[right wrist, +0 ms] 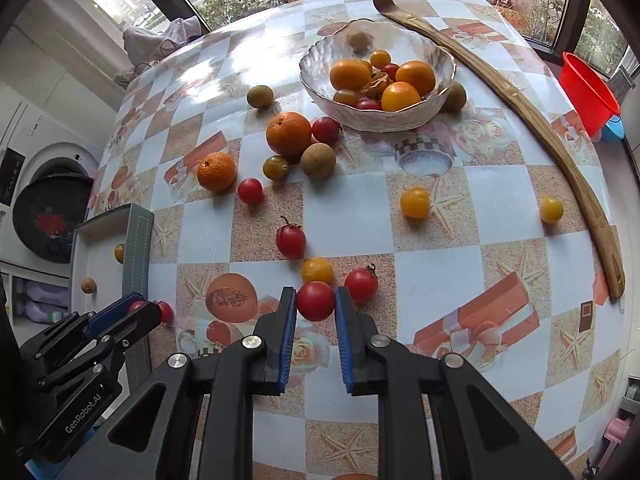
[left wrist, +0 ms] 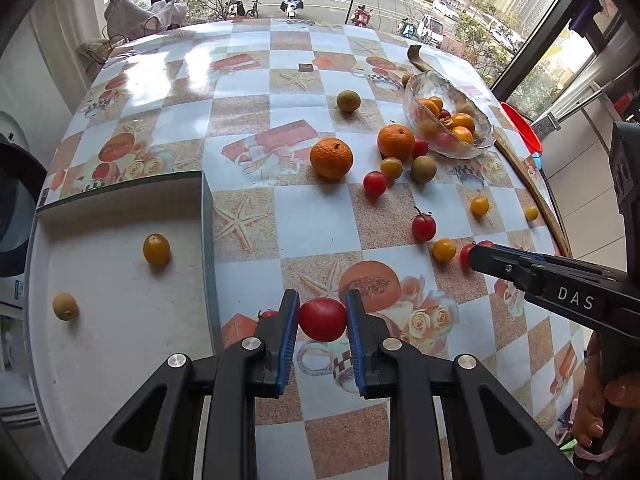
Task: Organize fruits
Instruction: 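Carry both red tomatoes into the white tray and open both tools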
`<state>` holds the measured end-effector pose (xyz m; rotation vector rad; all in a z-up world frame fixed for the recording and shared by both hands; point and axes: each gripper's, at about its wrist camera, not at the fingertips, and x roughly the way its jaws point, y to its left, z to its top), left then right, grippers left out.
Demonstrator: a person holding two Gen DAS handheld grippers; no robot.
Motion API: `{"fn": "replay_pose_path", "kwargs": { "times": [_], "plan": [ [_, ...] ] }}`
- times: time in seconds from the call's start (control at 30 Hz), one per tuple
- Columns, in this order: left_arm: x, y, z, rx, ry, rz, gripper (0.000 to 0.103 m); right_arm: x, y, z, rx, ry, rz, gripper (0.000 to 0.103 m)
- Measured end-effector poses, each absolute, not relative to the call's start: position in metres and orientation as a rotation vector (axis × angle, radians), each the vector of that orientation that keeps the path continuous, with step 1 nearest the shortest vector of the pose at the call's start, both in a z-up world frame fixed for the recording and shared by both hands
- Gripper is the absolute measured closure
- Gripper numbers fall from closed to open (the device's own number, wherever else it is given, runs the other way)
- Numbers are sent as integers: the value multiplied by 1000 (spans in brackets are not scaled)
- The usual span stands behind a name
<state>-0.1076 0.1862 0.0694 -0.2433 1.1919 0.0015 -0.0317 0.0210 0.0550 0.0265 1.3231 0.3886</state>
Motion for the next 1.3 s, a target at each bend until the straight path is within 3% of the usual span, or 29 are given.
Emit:
{"fn": "replay_pose_path", "kwargs": {
  "times": [0.8,1.3],
  "plan": [
    [-186,343,48,-375,1179,328,78,-70,217,57,-147,1353,707,82],
    [-199,366,22,-368,1234,378,77,-74,292,17,-243,1398,750,82]
  ]
}}
